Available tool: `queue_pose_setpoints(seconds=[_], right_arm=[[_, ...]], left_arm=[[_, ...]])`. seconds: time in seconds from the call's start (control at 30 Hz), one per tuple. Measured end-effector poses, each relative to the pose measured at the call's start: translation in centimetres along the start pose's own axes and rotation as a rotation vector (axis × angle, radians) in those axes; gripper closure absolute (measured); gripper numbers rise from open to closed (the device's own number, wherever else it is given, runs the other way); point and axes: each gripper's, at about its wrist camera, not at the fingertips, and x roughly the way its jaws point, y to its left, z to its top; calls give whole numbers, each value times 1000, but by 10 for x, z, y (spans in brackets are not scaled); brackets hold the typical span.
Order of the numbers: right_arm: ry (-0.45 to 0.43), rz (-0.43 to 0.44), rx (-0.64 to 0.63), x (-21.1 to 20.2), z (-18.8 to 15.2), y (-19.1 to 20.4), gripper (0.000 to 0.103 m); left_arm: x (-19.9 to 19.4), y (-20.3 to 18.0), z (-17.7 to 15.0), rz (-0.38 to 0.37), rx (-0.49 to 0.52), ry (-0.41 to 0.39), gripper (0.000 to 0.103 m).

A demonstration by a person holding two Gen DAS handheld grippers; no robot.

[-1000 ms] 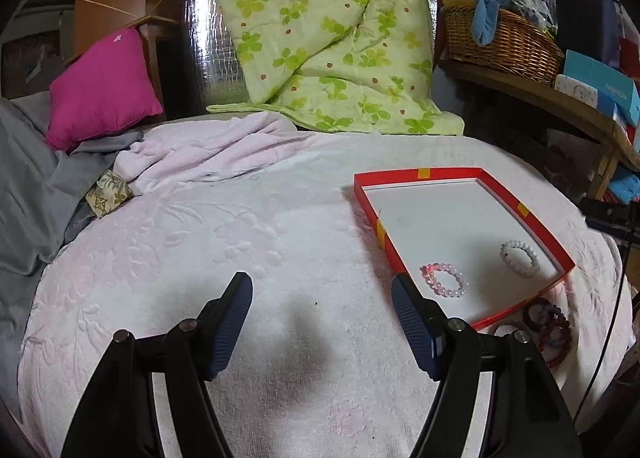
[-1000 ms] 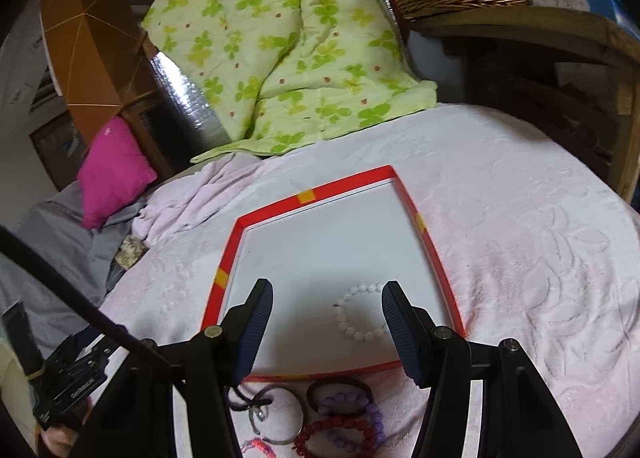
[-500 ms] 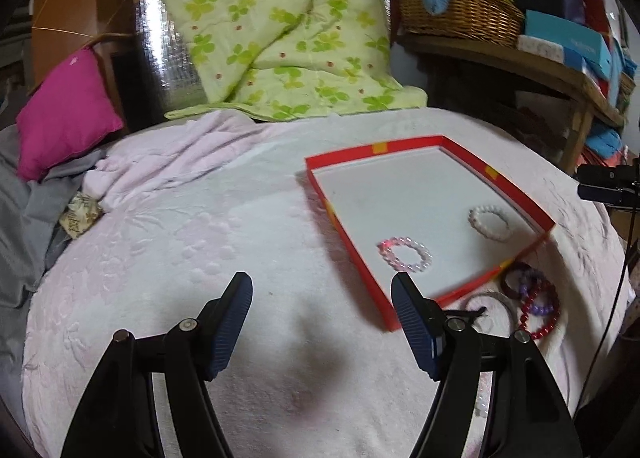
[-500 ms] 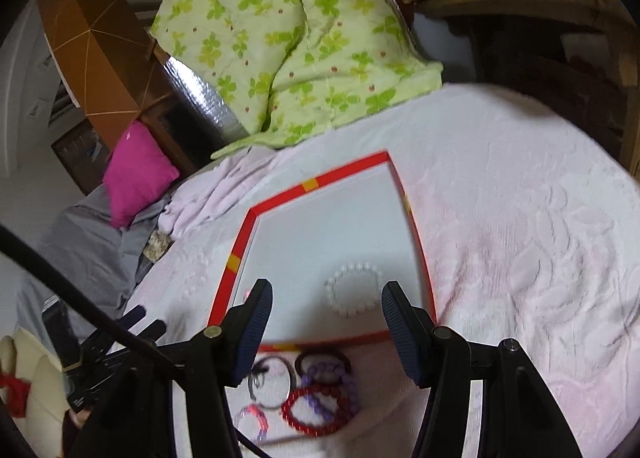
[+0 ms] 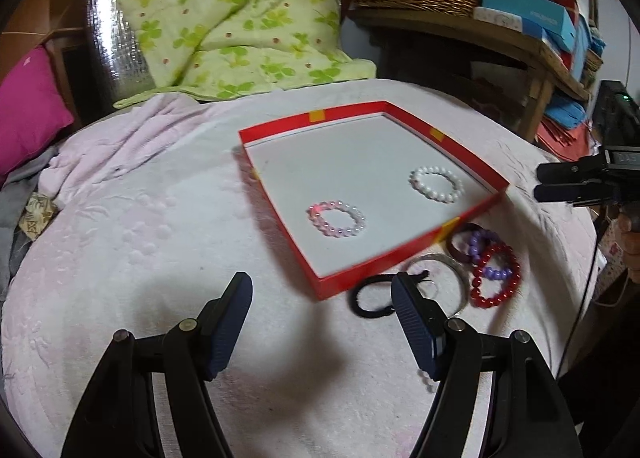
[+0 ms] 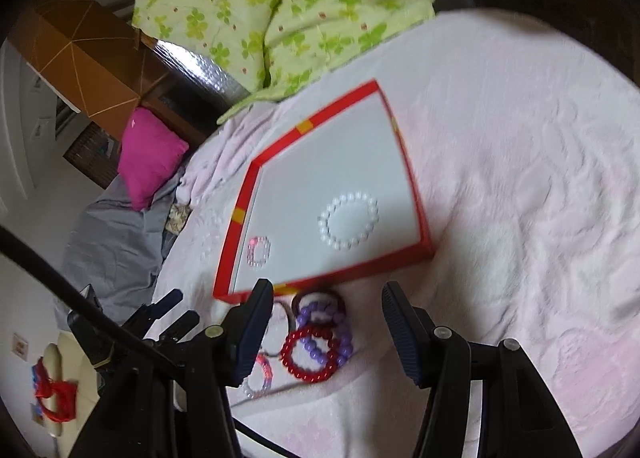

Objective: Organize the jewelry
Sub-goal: 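Withdraw both open tools from the tray toward the remaining bracelets, then grasp the pink bead bracelet with the left tool while the right tool grasps the dark red bead bracelet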

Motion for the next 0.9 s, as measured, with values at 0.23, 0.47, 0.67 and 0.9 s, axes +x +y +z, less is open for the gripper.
queue_pose_setpoints(seconds=[0.23, 0.47, 0.67, 0.9], right_arm=[[82, 8, -32, 20, -7, 11, 51], [160, -25, -71, 39, -17, 20, 59], [204, -137, -119, 59, -30, 22, 69], [207, -246, -218, 61, -39, 29, 92]], left_arm=[[3, -2, -2, -42, -5, 30, 30], [-3, -4, -8, -87, -41, 30, 32], [-7, -21, -22, -130, -39, 49, 37], [2, -38, -36, -162, 26, 108, 37]])
